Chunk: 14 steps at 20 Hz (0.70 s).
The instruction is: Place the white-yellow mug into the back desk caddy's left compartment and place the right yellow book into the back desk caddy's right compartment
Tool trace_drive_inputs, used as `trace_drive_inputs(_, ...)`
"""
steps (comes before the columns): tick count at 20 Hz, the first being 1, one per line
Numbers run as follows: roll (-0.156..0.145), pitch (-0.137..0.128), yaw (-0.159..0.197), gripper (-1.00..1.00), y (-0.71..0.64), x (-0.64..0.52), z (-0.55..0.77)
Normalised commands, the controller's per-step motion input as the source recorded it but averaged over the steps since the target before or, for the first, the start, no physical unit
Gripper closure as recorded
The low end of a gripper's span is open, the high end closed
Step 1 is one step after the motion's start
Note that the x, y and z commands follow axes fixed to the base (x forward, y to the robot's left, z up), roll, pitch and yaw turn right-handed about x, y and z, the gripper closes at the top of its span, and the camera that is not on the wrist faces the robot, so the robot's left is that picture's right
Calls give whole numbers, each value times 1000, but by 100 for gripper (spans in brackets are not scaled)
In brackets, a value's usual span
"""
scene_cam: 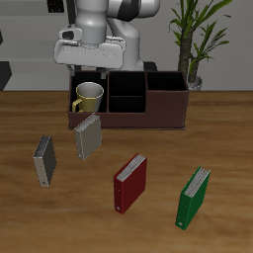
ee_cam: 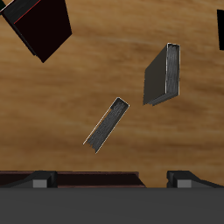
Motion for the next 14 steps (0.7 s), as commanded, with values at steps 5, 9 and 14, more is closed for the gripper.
trace_drive_inputs(5,-52,36,8,-100,-248,739,226)
trace_drive_inputs(9,-37,31,-20,-100,-312,627,71)
trace_drive_inputs(14,-48,-30,-31,-100,-355,539,37)
